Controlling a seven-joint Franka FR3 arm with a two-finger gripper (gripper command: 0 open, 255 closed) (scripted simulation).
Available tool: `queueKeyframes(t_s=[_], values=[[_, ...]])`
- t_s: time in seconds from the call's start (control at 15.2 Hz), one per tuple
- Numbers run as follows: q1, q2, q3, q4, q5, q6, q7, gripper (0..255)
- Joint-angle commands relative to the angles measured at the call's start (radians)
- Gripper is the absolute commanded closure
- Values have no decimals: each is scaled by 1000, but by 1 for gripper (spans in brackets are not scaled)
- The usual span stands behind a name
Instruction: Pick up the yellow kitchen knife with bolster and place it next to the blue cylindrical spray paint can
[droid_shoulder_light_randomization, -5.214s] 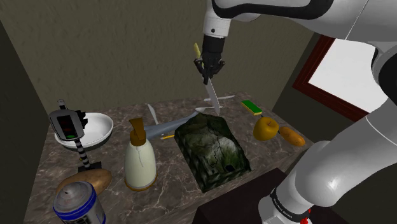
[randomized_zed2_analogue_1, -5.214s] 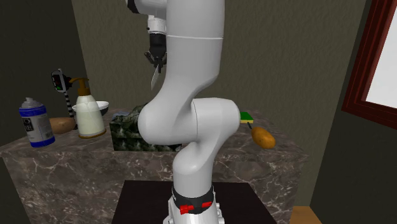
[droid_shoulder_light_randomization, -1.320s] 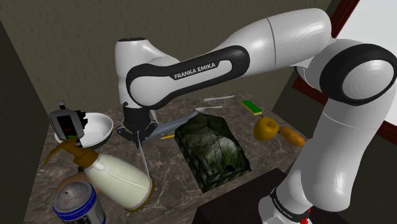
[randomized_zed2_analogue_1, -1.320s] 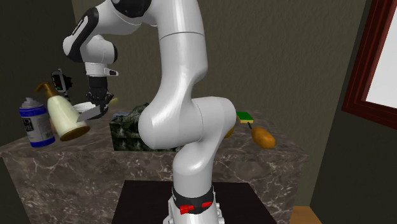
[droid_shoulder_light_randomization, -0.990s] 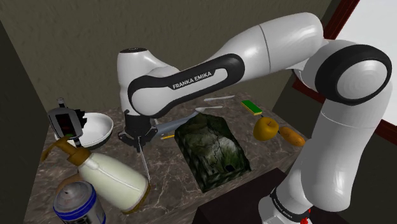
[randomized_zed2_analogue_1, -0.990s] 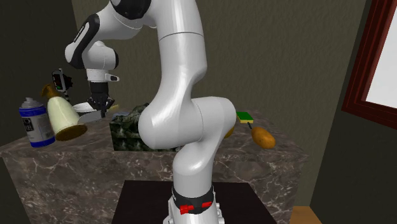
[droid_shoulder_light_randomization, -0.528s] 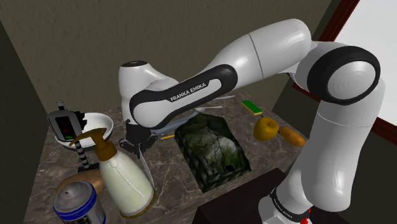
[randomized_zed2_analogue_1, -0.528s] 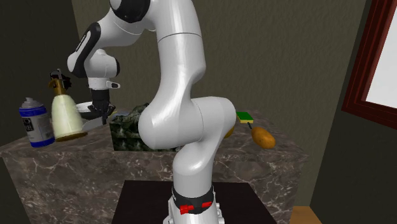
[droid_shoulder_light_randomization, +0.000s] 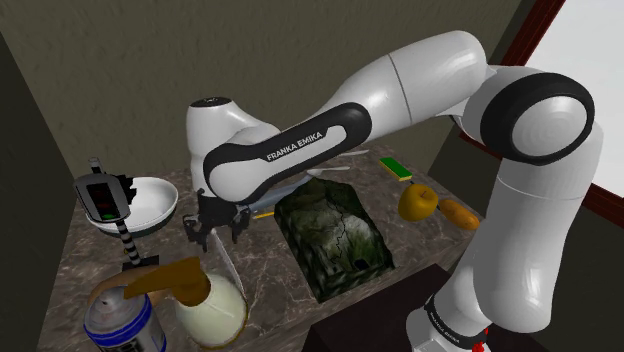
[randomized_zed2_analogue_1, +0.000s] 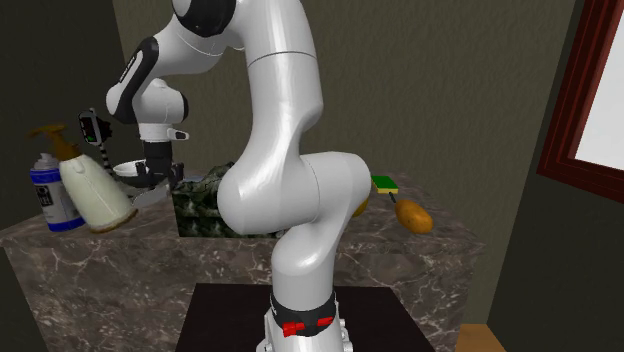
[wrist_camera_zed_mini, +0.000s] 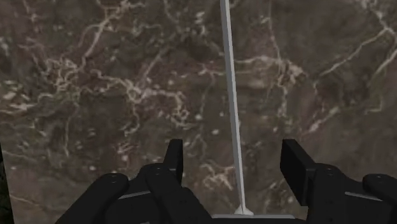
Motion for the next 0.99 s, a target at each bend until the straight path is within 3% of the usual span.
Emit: queueKeyframes(t_s=[0.0,0.2,0.46,0.92], values=[[0,0,0,0,0,0,0,0],[0,0,0,0,0,0,0,0],[-11,-52,4,65,19,-115,-13,0],[-11,-52,4,65,19,-115,-13,0]])
